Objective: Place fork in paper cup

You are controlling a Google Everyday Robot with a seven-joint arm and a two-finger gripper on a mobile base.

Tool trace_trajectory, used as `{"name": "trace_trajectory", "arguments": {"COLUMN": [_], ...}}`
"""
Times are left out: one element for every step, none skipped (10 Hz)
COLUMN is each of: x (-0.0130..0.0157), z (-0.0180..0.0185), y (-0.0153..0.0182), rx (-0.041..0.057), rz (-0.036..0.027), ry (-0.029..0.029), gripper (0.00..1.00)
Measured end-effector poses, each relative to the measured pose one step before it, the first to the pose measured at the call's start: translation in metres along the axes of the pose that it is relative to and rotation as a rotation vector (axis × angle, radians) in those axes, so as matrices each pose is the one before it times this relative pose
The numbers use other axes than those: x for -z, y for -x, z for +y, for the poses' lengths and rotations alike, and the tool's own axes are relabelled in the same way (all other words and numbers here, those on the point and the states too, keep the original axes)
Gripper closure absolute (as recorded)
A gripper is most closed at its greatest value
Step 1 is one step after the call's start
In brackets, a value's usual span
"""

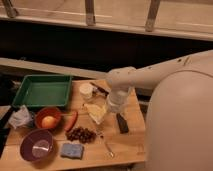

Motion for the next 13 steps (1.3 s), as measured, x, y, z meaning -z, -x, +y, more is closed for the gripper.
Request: {"name": "trace_trajectory", "arguments": {"x": [-0.00683, -0.00652, -0.00588, -0.00379, -0.00002, 0.00014, 0.00004, -0.00029, -0.00089, -0.00777, -0.00901, -0.00869, -0.00718], "z": [0.00679, 0.0078, 0.0055, 0.00606, -0.00074, -0.00009, -0.00074, 0.00079, -0.00058, 0.00073, 0.00059, 0.00179, -0.0008], "y": [-0.00159, -0.00124, -0.00287, -0.00328, -0.00037, 0.0, -0.00027, 0.00027, -0.0001, 0.00017, 0.00088, 0.00137, -0.00036], "rx": [0.01924, 0.02296, 0.01908, 0.02453, 0.00027, -0.00022, -0.00154, 0.00123, -0.0047, -0.00259, -0.00296, -0.00313, -0.00794], "rz": [0.01498, 0.01453, 0.01678, 0.01128, 0.00066, -0.0003, 0.00002, 0.00062, 0.00459, 0.02034, 0.01497, 0.0138, 0.01698], "ry": [0.00386, 0.00061, -0.00056, 0.00045, -0.00109, 0.00016, 0.00008, -0.00059, 0.00411, 0.00399, -0.00027, 0.00019, -0.00078], "gripper": [0.2, 0.2, 0.2, 0.2, 0.2, 0.2, 0.2, 0.2, 0.2, 0.2, 0.2, 0.2, 0.2]}}
